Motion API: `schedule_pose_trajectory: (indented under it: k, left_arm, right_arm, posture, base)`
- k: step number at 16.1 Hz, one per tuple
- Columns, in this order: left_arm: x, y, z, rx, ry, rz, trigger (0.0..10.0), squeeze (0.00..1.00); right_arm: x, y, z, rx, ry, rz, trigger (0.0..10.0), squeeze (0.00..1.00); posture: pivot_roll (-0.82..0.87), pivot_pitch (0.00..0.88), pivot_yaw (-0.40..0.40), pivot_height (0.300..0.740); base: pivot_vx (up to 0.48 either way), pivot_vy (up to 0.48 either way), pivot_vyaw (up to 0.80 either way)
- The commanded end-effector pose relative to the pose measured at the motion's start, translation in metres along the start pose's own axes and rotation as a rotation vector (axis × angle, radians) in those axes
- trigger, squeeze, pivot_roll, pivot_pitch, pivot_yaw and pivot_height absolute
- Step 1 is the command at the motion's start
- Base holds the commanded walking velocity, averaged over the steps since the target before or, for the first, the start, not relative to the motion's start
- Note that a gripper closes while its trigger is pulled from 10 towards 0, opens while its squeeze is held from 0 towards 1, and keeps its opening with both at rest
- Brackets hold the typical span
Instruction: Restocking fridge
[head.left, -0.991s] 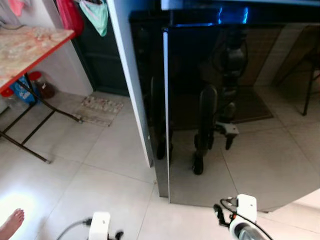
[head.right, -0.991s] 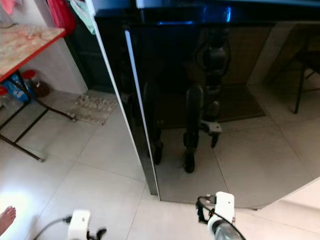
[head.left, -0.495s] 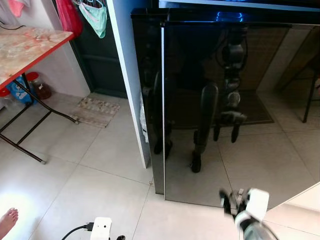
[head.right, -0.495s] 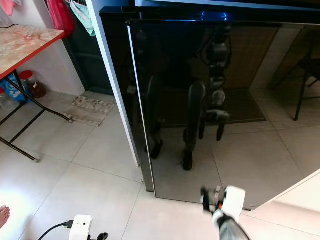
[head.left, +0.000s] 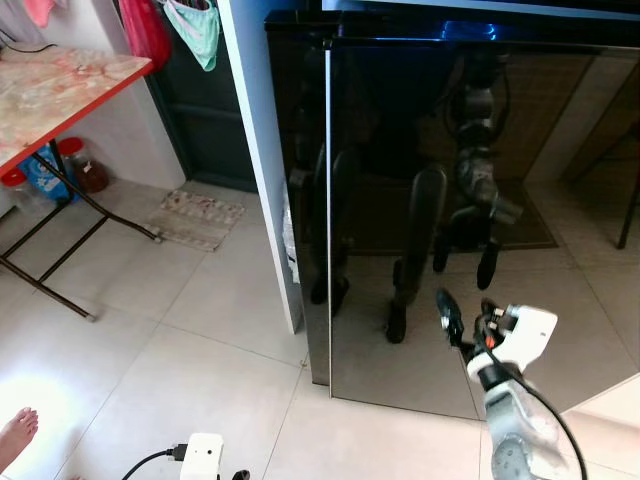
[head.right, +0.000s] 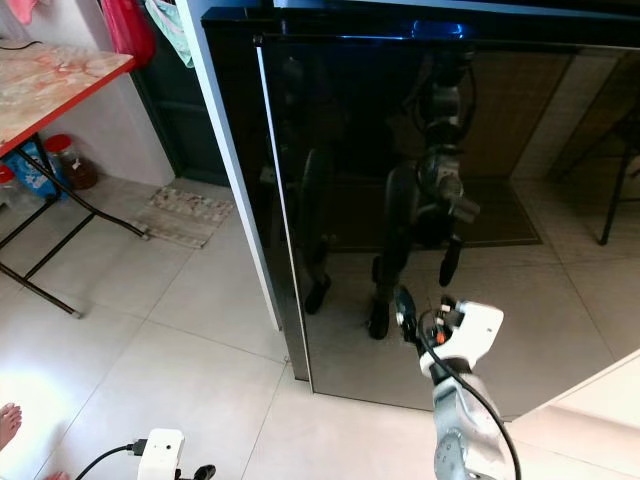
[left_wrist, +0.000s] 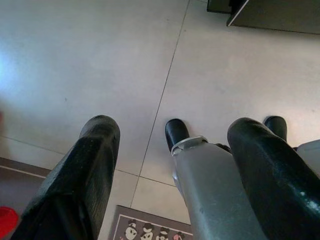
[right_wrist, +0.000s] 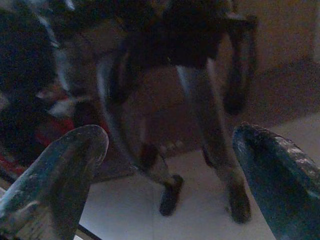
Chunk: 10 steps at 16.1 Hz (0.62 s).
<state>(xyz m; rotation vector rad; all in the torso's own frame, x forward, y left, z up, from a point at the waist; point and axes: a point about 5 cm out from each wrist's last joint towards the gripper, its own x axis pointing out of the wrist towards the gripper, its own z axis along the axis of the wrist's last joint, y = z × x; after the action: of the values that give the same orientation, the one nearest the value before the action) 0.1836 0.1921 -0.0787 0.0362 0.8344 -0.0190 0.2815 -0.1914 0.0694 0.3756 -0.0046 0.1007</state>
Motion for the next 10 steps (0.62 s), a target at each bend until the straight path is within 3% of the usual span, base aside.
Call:
schedule_pose_trajectory:
  k: [1,4,10]
  left_arm:
    - [-0.002,0.003,-0.007,-0.001,0.025,0.013,10.0,0.00]
    - [-0.002,0.003,-0.007,-0.005,0.026,0.016,10.0,0.00]
    - [-0.002,0.003,-0.007,-0.011,0.023,0.024,10.0,0.00]
  right_arm:
    - [-0.003,0.002,-0.001,0.017,0.012,0.001,10.0,0.00]
    - [-0.002,0.011,0.018,0.006,-0.024,0.017,10.0,0.00]
    - [0.027,0.035,0.056,-0.038,-0.107,0.050,10.0,0.00]
  posture:
    - [-0.03,0.129,0.025,0.740]
    - [-0.03,0.139,0.024,0.740]
    - [-0.03,0.144,0.023,0.740]
  base:
    - [0.000,0.000,0.00]
    - [0.000,0.000,0.00]
    - [0.000,0.000,0.00]
